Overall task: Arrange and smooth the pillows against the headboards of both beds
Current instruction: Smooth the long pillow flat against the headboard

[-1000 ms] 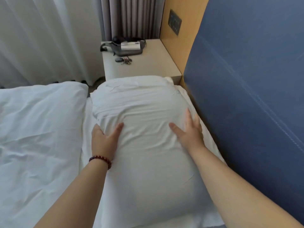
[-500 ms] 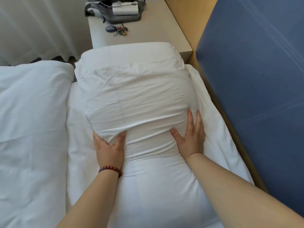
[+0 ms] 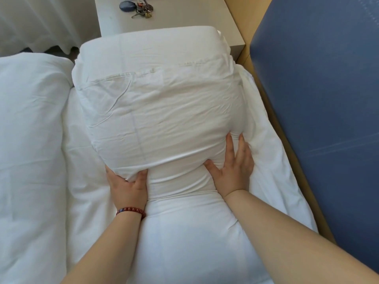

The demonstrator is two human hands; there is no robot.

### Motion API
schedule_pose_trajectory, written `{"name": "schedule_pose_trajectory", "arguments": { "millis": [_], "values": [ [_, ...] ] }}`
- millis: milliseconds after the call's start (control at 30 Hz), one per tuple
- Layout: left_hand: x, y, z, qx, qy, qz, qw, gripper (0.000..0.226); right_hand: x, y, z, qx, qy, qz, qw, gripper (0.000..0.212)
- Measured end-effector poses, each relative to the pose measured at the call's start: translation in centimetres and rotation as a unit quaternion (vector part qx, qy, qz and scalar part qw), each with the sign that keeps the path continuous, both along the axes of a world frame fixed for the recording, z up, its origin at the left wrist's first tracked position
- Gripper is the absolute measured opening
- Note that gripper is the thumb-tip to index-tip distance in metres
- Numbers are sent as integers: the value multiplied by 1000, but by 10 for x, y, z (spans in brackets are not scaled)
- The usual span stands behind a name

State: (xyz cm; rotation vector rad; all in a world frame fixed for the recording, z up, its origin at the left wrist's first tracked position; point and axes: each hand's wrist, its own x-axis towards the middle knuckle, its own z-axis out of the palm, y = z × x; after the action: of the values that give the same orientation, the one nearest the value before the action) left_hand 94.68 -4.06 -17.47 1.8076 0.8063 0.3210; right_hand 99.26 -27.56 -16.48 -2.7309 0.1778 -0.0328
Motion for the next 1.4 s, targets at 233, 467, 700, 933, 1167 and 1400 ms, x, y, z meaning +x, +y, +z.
{"name": "schedule_pose_trajectory", "arguments": {
  "millis": [233,467,700,933,1167,1400],
  "values": [
    [3,-1,-21,11,-29,9,999,96,3,5,-12,-39,-1,9,999,91],
    [0,-1,-29,27,-51,9,998,99,2,6,-22,-38,-12,19,999,91],
    [-2,-7,-23,37,-47,10,998,99,0,4,-23,-34,-6,19,999,90],
    [-3,-8,-11,55,-38,-1,998,103,-1,0,-26,-19,11,30,999,89],
    [-10,-11,1,66,-24,-3,998,120,0,-3,-27,-4,16,41,999,89],
    [-10,-16,8,87,33,-1,996,129,0,-2,-28,4,16,46,999,88]
  ]
}}
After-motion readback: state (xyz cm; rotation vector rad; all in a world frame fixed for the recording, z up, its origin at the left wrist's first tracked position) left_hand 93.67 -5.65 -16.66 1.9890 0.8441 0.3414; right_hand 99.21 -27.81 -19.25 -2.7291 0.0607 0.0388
